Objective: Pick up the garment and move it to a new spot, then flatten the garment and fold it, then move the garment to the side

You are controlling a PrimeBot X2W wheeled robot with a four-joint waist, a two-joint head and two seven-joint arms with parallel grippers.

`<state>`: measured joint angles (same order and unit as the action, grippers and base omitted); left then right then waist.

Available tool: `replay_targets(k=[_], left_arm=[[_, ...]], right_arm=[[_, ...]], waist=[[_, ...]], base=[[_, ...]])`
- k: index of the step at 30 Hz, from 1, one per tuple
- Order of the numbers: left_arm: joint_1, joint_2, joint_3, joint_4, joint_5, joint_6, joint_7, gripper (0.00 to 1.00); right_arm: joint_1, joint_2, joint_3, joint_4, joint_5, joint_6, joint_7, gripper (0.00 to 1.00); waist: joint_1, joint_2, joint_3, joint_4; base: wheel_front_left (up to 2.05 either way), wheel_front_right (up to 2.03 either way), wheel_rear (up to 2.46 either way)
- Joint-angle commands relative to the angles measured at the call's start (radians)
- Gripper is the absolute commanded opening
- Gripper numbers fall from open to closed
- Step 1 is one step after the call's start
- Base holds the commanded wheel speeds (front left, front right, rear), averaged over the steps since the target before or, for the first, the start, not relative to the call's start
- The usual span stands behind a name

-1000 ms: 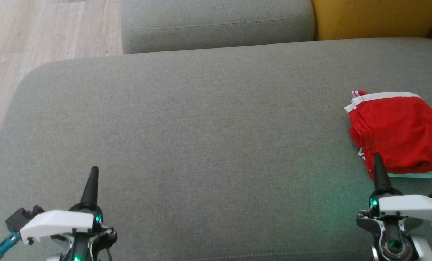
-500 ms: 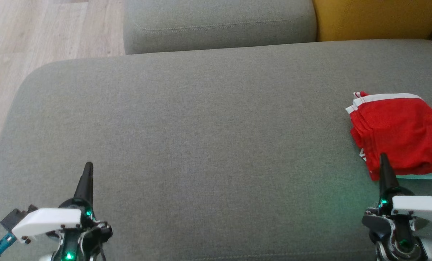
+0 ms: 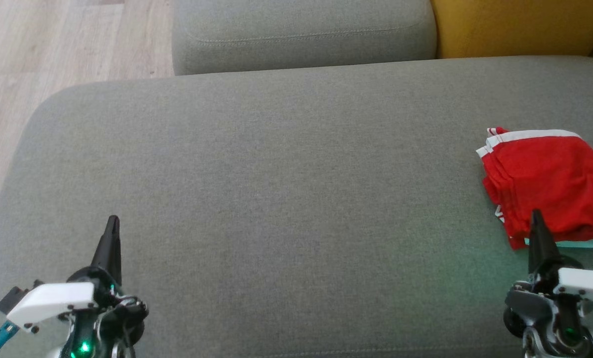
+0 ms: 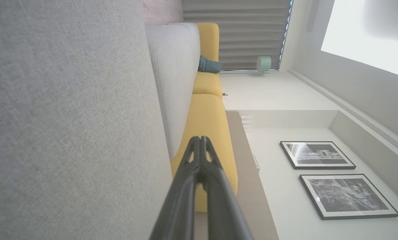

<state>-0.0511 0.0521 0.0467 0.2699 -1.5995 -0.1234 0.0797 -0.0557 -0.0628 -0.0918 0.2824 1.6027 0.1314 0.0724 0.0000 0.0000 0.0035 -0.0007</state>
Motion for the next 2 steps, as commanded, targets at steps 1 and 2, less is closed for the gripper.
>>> replay_targets(k=[1,2], left_arm=[[-0.054,0.016,0.042,-0.026,-0.024,-0.007,0.013,0.00],[-0.054,0.016,0.042,-0.026,-0.024,-0.007,0.013,0.00]], right_arm=[[-0.049,-0.012,0.013,-0.039,0.028,-0.001,0.012,0.00],[-0.049,-0.012,0.013,-0.039,0.028,-0.001,0.012,0.00]], waist=[[0.0000,0.0000,0.000,0.000],[0.0000,0.0000,0.000,0.000]], base=[[0.00,0.00,0.00],[0.00,0.00,0.00]])
